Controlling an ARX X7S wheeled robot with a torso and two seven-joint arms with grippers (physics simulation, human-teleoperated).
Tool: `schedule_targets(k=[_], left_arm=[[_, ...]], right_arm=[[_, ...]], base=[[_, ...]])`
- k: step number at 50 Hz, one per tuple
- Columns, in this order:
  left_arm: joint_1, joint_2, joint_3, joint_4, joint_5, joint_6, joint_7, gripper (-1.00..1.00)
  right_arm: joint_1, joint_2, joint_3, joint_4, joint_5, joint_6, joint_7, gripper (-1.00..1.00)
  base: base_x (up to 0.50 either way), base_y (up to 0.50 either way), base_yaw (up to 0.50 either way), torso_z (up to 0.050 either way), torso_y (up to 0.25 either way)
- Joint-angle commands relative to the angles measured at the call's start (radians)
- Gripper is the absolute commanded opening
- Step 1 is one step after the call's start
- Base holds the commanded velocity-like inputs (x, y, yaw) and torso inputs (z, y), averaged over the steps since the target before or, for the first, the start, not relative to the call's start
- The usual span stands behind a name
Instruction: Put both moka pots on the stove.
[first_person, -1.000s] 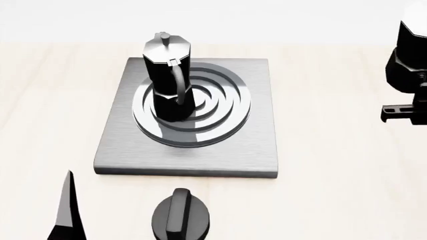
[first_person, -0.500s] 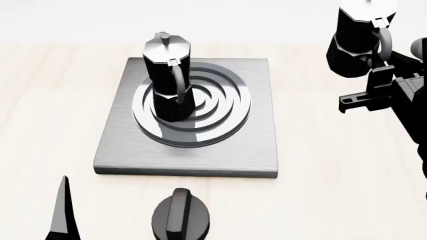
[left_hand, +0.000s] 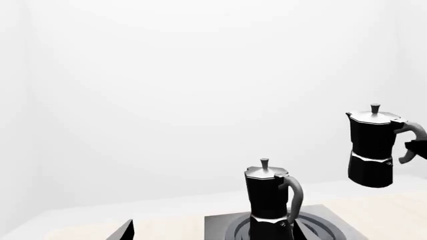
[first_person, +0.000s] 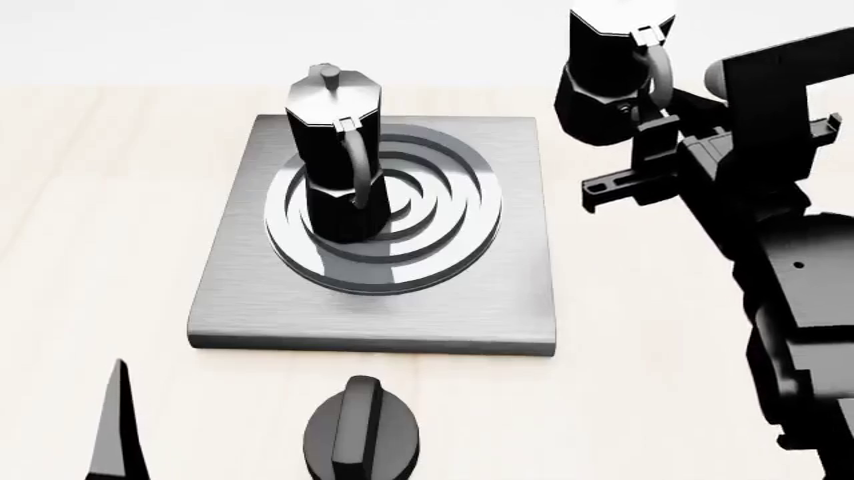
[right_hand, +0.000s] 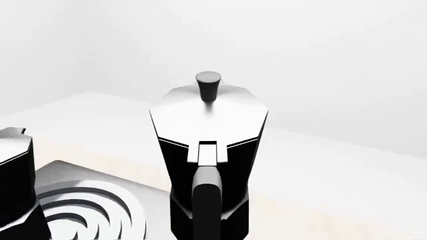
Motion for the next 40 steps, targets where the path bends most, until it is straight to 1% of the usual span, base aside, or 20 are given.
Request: schedule_targets(k=[1, 7, 13, 20, 24, 31, 33, 37, 40], left_arm=[[0.020, -0.003, 0.003, 0.005, 0.008, 0.016, -0.007, 1.00], [0.025, -0.006, 0.003, 0.007, 0.010, 0.018, -0.009, 1.00], [0.023, -0.007, 0.004, 0.010, 0.008, 0.015, -0.010, 1.00], [0.018, -0.009, 0.002, 0.013, 0.004, 0.009, -0.010, 1.00], [0.020, -0.011, 0.002, 0.016, 0.003, 0.009, -0.011, 1.00], [0.021, -0.013, 0.003, 0.017, 0.003, 0.009, -0.012, 1.00], [0.021, -0.014, 0.001, 0.017, 0.000, 0.009, -0.012, 1.00], [0.020, -0.012, 0.005, 0.015, 0.004, 0.011, -0.012, 1.00], [0.023, -0.013, 0.006, 0.016, 0.003, 0.013, -0.013, 1.00]], right_arm=[[0.036, -0.078, 0.023, 0.050, -0.025, -0.022, -0.023, -1.00], [0.053, -0.130, 0.018, 0.147, -0.041, -0.049, -0.034, -1.00], [0.057, -0.156, 0.018, 0.173, -0.044, -0.055, -0.037, -1.00], [0.084, -0.224, 0.023, 0.310, -0.057, -0.115, -0.070, -1.00], [0.094, -0.245, 0.023, 0.346, -0.065, -0.119, -0.063, -1.00], [0.086, -0.264, 0.031, 0.351, -0.069, -0.116, -0.044, -1.00], [0.079, -0.258, 0.028, 0.318, -0.072, -0.099, -0.023, -1.00], [0.079, -0.272, 0.031, 0.337, -0.077, -0.102, -0.002, -1.00], [0.064, -0.265, 0.032, 0.299, -0.073, -0.083, 0.021, -1.00]], base=[[0.00, 0.00, 0.00, 0.000, 0.000], [0.00, 0.00, 0.00, 0.000, 0.000], [0.00, 0.00, 0.00, 0.000, 0.002], [0.00, 0.00, 0.00, 0.000, 0.001], [0.00, 0.00, 0.00, 0.000, 0.000], [0.00, 0.00, 0.00, 0.002, 0.001], [0.00, 0.00, 0.00, 0.000, 0.000], [0.00, 0.00, 0.00, 0.000, 0.003], [0.00, 0.00, 0.00, 0.000, 0.000]])
